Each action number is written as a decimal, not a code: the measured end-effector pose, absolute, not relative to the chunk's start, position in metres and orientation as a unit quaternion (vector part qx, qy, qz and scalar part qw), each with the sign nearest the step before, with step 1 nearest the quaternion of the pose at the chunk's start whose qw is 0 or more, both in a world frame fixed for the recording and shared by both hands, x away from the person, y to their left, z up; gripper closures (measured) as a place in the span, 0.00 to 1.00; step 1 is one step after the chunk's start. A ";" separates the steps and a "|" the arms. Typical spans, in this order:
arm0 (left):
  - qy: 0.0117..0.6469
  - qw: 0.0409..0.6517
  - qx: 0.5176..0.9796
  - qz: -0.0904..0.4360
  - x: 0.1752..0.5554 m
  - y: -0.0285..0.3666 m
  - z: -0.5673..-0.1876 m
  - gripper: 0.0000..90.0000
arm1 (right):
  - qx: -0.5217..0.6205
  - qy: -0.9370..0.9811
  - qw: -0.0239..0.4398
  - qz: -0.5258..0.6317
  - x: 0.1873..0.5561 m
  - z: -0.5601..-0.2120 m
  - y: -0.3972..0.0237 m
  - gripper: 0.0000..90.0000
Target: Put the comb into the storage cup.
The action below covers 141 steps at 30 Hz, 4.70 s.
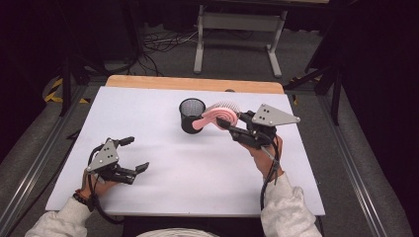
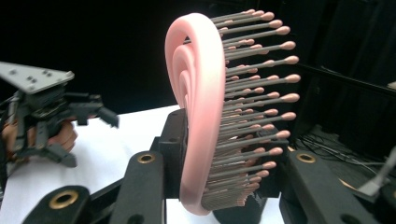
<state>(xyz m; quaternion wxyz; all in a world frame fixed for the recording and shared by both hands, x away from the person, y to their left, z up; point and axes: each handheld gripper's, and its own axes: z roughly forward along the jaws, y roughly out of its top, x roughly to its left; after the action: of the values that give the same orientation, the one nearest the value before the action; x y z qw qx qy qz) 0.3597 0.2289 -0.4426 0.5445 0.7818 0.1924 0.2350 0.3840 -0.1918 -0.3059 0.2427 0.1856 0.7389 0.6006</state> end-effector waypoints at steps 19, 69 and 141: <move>0.186 0.542 0.786 0.232 0.353 0.233 -0.449 0.06 | 0.222 0.734 0.285 0.575 0.418 -0.298 -0.172 0.70; 0.169 0.538 0.794 0.226 0.355 0.230 -0.452 0.10 | 0.293 0.714 0.250 0.585 0.473 -0.326 -0.139 0.71; 0.155 0.528 0.803 0.230 0.353 0.226 -0.453 0.11 | 0.319 0.732 0.251 0.548 0.462 -0.376 -0.146 0.59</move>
<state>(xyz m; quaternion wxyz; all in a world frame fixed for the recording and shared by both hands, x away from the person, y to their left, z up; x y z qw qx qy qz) 0.3526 0.2263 -0.4532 0.5282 0.8025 0.1554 0.2297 0.4624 -0.1459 -0.3765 0.2513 0.3185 0.7318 0.5475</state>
